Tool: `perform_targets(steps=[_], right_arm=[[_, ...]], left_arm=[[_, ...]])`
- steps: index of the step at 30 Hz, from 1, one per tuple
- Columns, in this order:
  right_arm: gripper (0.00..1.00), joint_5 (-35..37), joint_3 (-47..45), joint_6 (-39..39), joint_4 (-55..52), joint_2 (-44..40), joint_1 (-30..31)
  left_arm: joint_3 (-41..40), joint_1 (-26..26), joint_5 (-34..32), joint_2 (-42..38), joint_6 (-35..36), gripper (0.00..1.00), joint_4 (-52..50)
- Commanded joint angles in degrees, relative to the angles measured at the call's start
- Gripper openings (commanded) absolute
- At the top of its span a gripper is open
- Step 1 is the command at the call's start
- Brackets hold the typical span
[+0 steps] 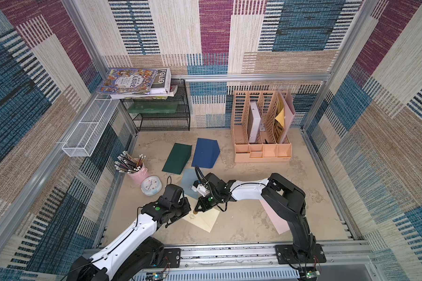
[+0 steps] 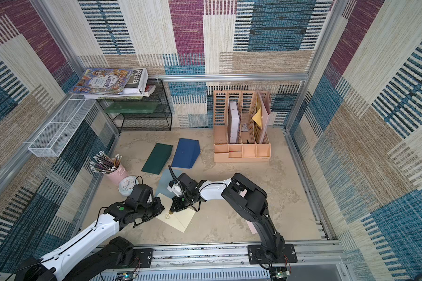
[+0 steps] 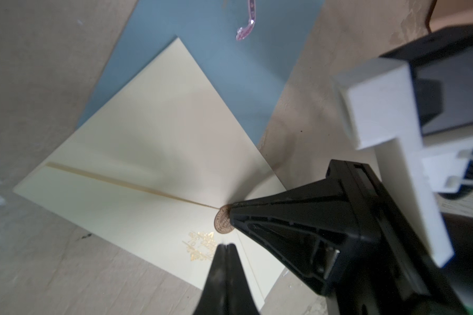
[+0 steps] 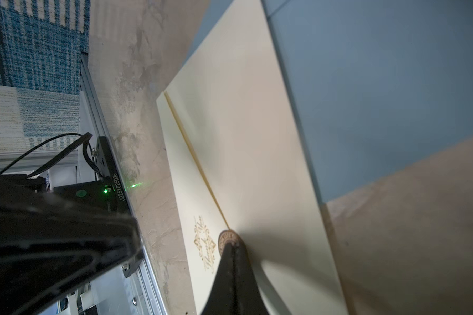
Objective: Open the envelope
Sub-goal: Adjust the envelope at the center of the board.
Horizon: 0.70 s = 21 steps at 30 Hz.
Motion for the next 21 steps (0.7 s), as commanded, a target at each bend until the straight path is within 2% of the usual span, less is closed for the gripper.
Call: perform_targets(steps=[1, 8, 17, 19, 21], right_arm=[[0.00, 17.80, -0.82, -0.49, -16.13, 3.05, 0.20], [0.00, 23.76, -3.16, -1.14, -19.92, 3.36, 0.38], [0.00, 30.37, -7.57, -2.55, -21.42, 0.40, 0.33], [0.03, 31.20, -7.42, -3.18, -20.71, -1.69, 0.38], [0.11, 31.62, -6.60, -4.01, -19.49, -4.22, 0.62]], left_arm=[[-0.09, -0.06, 0.19, 0.60, 0.65, 0.06, 0.98], [0.26, -0.05, -0.16, 1.29, 0.91, 0.06, 0.98], [1.48, -0.06, -4.04, 3.85, 2.73, 0.14, 1.81], [1.97, -0.05, -5.13, 5.90, 3.40, 0.15, 2.73], [3.29, 0.04, -5.37, 8.60, 4.55, 0.15, 3.80]])
